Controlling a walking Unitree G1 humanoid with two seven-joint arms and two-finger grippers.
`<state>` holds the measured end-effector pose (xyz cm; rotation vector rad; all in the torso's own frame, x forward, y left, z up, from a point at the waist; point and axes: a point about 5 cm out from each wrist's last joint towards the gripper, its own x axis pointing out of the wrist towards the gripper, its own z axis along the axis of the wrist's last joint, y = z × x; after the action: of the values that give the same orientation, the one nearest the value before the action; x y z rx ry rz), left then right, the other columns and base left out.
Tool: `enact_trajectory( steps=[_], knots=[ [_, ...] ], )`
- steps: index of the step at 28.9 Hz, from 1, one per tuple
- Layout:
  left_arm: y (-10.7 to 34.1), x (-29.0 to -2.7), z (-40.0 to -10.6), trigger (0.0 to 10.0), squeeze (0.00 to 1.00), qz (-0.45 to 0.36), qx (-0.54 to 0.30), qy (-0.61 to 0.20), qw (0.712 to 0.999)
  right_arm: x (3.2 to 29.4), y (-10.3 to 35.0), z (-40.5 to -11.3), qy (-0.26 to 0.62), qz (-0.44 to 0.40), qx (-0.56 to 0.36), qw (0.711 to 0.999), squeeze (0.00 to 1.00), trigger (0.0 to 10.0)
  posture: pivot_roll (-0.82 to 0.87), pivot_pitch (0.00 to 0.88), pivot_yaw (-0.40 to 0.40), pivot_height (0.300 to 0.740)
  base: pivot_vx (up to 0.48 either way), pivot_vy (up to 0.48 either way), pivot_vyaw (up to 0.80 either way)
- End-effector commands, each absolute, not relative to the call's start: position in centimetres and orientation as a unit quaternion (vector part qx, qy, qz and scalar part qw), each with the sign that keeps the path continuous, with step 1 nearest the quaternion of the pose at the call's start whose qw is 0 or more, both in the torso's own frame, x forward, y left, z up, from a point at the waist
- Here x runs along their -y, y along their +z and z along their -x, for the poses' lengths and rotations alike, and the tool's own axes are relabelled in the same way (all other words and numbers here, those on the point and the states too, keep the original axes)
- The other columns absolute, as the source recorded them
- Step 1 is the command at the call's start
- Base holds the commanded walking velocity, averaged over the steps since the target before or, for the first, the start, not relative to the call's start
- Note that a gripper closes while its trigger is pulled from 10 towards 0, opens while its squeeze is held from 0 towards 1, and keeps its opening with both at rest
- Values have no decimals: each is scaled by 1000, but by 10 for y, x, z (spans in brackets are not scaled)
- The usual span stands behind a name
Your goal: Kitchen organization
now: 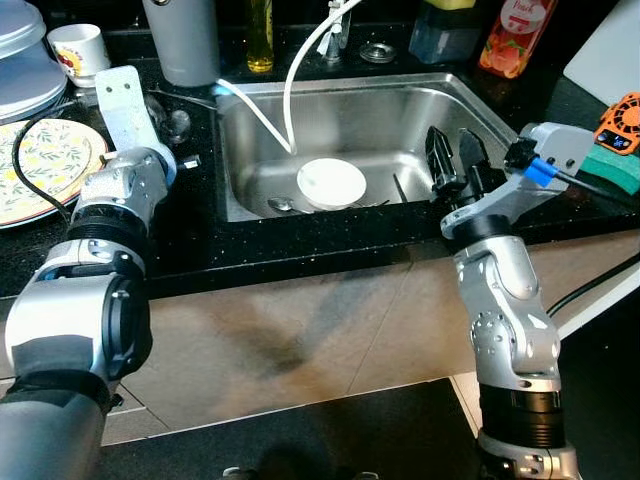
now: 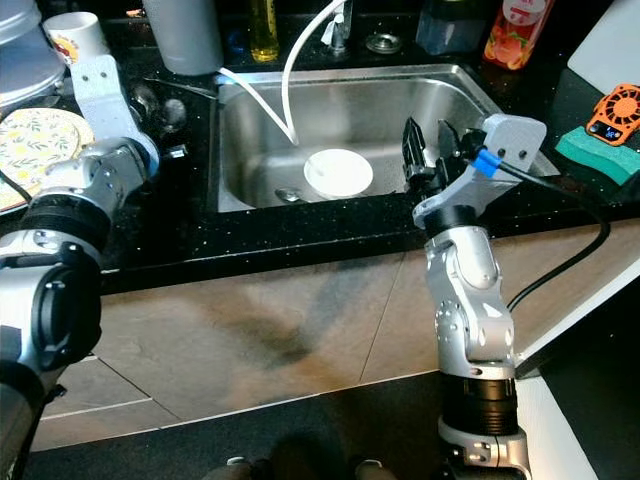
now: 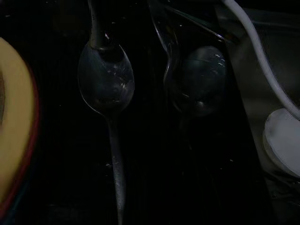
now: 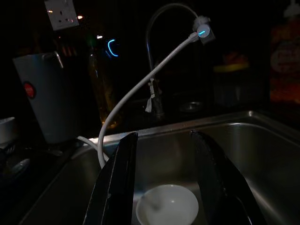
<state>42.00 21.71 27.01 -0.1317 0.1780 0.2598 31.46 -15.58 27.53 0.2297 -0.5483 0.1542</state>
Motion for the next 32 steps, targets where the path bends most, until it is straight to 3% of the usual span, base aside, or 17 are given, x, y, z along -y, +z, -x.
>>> enact_trajectory(
  steps=[1, 2, 3, 17, 21, 24, 25, 26, 27, 29, 32],
  knots=[
    [273, -228, -418, 0, 0, 9, -65, 162, 985, 157, 275, -317, 76, -114, 267, 954, 0, 10000, 101, 164, -17, 740, 0, 0, 0],
    [273, -228, -418, 0, 0, 9, -65, 162, 985, 157, 275, -317, 76, -114, 267, 954, 0, 10000, 101, 164, -17, 740, 0, 0, 0],
    [299, -227, -417, 10000, 0, -47, 10, 177, 983, 158, 278, -318, 76, -112, 271, 953, 0, 10000, 103, 147, -23, 740, 0, 0, 0],
    [324, -227, -407, 10000, 0, -63, 131, 186, 972, 159, 285, -323, 81, -105, 285, 949, 0, 10000, 98, 89, -33, 740, 0, 0, 0],
    [334, -209, -396, 10000, 0, -108, 221, 146, 958, 162, 288, -324, 78, -100, 289, 949, 0, 10000, 95, 76, -31, 740, 0, 0, 0],
    [324, -162, -392, 10000, 0, -194, 245, -8, 950, 164, 289, -324, 74, -98, 293, 948, 0, 10000, 94, 66, -26, 740, 0, 0, 0],
    [308, -144, -393, 10000, 0, -207, 203, -87, 953, 164, 289, -325, 73, -98, 294, 948, 0, 10000, 93, 61, -22, 740, 0, 0, 0],
    [308, -144, -393, 10000, 0, -207, 203, -87, 953, 164, 289, -325, 73, -98, 294, 948, 0, 10000, 93, 61, -22, 740, 0, 0, 0],
    [290, -129, -396, 10000, 0, -214, 151, -143, 954, 164, 289, -324, 73, -99, 295, 948, 0, 10000, 91, 58, -19, 740, 0, 0, 0],
    [290, -129, -396, 10000, 0, -214, 151, -143, 954, 164, 289, -324, 73, -99, 295, 948, 0, 10000, 91, 58, -19, 740, 0, 0, 0],
    [261, -108, -403, 10000, 0, -196, 53, -217, 955, 163, 289, -324, 72, -100, 297, 947, 0, 10000, 83, 55, -11, 740, 0, 0, 0]
  ],
)
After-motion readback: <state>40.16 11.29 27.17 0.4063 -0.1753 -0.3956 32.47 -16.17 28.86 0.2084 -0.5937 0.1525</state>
